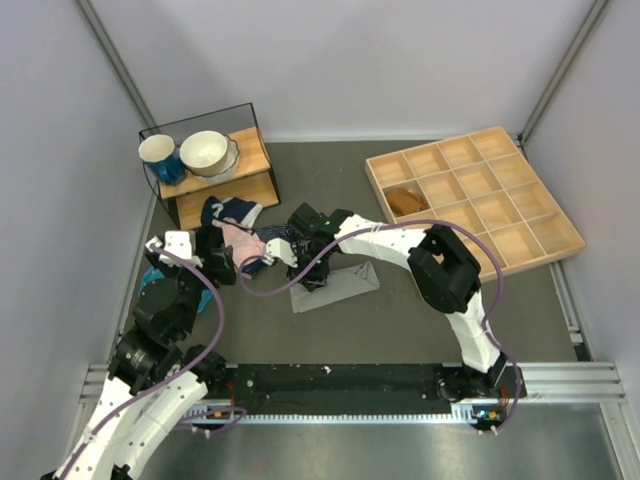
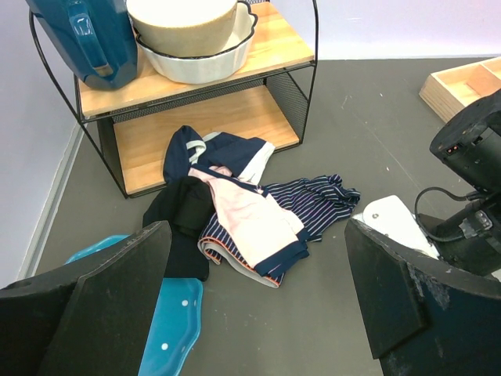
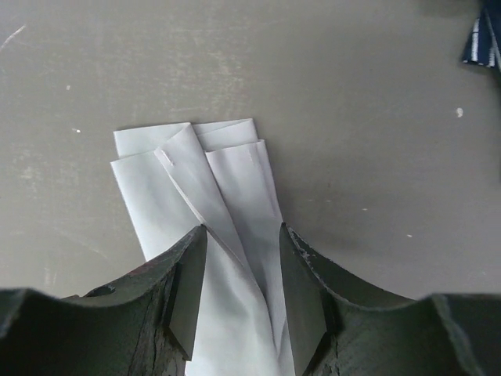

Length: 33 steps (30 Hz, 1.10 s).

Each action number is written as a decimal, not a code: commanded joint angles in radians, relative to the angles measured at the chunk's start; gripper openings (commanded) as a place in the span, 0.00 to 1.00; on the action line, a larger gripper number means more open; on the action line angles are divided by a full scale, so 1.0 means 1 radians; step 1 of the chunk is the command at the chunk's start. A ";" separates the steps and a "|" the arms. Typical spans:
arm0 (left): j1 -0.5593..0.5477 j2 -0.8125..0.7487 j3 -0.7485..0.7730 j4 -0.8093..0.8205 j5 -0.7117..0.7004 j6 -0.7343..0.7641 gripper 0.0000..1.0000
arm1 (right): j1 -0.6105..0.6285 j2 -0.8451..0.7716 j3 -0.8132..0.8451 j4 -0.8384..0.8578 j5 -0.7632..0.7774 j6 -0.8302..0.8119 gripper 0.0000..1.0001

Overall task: Roll the underwear
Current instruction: Fold the underwear at the center of the board.

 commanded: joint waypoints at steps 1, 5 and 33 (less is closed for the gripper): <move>0.000 -0.001 -0.005 0.054 -0.002 -0.007 0.98 | 0.013 0.017 0.072 0.025 0.053 0.020 0.43; 0.000 -0.001 -0.007 0.054 0.003 -0.007 0.98 | 0.013 0.027 0.092 0.053 0.101 0.056 0.42; 0.001 0.195 0.056 0.108 0.616 -0.162 0.99 | -0.252 -0.596 -0.394 0.052 -0.132 0.008 0.72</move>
